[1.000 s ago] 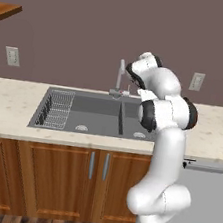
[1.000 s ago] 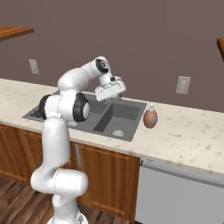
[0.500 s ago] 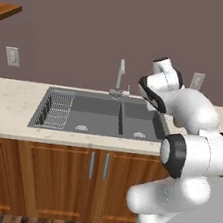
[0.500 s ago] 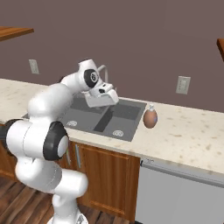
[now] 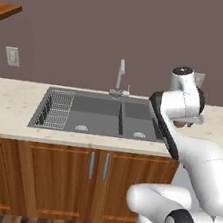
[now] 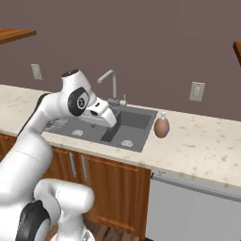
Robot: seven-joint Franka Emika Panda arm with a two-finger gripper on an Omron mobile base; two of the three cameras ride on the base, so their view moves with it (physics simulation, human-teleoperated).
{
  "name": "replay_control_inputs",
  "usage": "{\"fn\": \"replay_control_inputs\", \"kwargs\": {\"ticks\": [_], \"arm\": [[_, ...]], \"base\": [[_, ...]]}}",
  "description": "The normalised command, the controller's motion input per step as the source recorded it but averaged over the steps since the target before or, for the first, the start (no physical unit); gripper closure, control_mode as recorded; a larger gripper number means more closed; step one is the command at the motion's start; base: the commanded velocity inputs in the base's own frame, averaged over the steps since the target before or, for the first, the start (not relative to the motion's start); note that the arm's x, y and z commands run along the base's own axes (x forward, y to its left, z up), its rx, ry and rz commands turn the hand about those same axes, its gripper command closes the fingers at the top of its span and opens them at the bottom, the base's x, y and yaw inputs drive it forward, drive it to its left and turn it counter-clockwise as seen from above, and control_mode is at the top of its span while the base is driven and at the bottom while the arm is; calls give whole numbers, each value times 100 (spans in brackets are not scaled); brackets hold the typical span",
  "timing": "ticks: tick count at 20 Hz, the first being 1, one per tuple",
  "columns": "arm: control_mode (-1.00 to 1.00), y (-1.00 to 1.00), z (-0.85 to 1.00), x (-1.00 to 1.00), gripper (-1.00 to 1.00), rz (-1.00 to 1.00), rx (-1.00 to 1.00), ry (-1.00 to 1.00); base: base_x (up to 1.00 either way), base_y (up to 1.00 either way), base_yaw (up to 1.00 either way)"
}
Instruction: Restock the sink supplies by placing the sponge and soap dispenser on the counter and next to the sink. Make sure the soap dispenser is upright.
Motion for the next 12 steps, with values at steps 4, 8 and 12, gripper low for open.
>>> {"fn": "replay_control_inputs", "kwargs": {"ticks": [4,8,12], "arm": [[-100,12,1,-100,-100,0,12,-13],[-100,24,0,-100,-100,0,12,-3],[-100,30,-1,-81,-100,0,5,0]], "base": [[0,0,0],[0,0,0],[0,0,0]]}}
